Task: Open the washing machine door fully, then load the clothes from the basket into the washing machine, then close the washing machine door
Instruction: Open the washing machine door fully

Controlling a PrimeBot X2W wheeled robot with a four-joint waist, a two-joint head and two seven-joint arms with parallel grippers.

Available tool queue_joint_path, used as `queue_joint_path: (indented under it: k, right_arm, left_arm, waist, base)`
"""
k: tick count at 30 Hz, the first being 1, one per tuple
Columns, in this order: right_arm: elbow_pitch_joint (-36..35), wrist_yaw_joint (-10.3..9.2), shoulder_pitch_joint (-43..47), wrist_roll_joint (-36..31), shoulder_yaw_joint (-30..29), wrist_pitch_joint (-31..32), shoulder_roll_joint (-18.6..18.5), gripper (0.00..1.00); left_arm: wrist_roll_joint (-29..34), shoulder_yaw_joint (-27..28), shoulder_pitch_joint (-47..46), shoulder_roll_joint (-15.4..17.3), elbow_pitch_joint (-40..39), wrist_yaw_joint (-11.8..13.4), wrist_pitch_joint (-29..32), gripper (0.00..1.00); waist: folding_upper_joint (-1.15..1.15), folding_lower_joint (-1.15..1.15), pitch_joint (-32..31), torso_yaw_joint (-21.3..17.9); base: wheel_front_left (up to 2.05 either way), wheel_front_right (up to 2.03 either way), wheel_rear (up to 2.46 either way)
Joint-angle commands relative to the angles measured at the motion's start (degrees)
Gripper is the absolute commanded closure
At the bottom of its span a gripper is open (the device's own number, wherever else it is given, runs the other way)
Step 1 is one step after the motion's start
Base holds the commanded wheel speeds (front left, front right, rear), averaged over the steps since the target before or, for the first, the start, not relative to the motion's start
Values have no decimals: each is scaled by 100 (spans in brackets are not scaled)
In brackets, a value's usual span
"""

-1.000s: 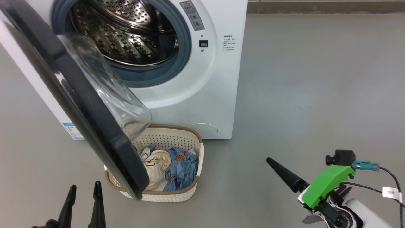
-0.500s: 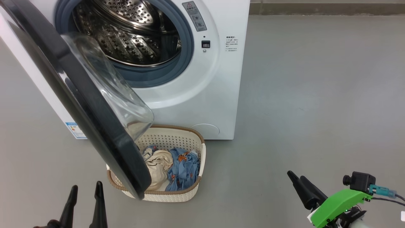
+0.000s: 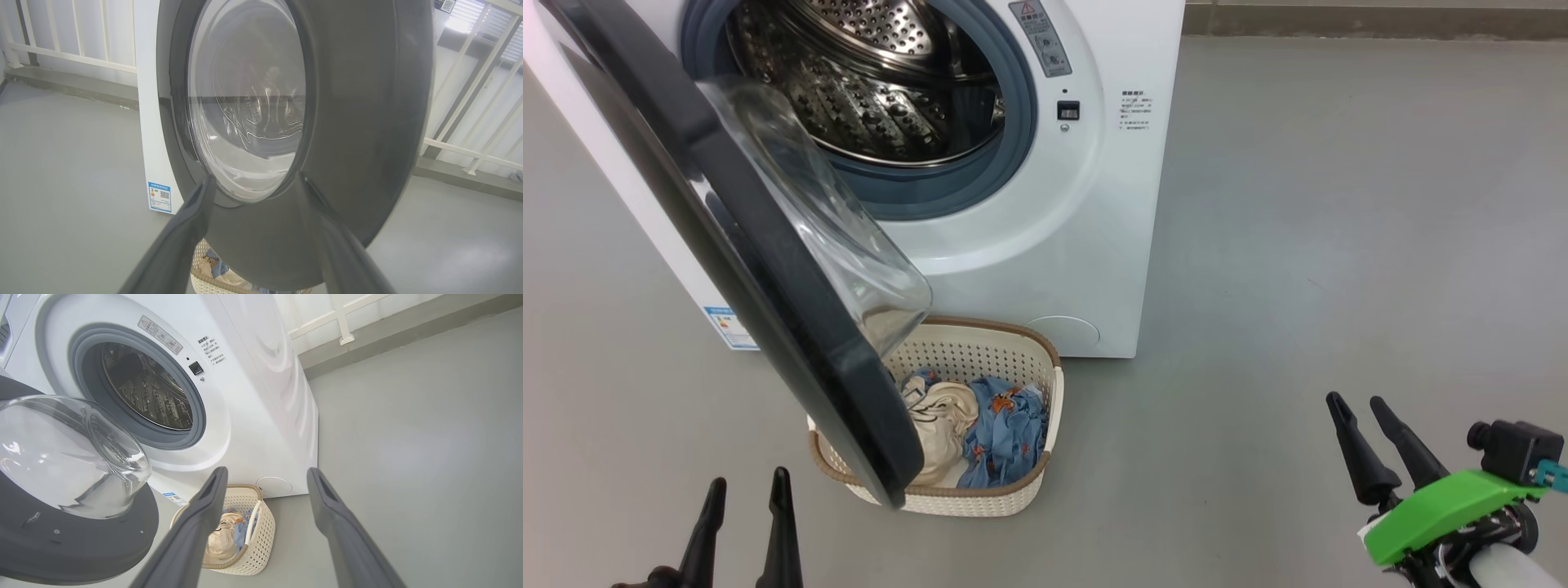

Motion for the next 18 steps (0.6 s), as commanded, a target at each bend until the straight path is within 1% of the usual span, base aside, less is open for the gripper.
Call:
queue_joint_path:
  k: [1,7,10,18]
  right_arm:
    - [-178,33,164,-366,-97,-73,-20,0]
    - [-707,33,497,-1642,-802,-73,260,0]
    - [-936,33,632,-2146,-970,-74,338,0]
    - [-1189,33,966,-2880,-1324,-74,518,0]
  left_arm:
    - [70,165,-192,50,-84,3,-37,0]
    - [74,153,-215,56,-90,3,-37,0]
    - [73,149,-212,61,-92,3,-37,0]
    - [54,129,-202,78,-79,3,-37,0]
  waist:
    - [0,0,1,11]
    - [0,0,8,26]
    - [0,0,2,30]
    - [0,0,-25,47]
  base:
    - [0,0,0]
    - [0,0,0]
    - [0,0,0]
    - [0,0,0]
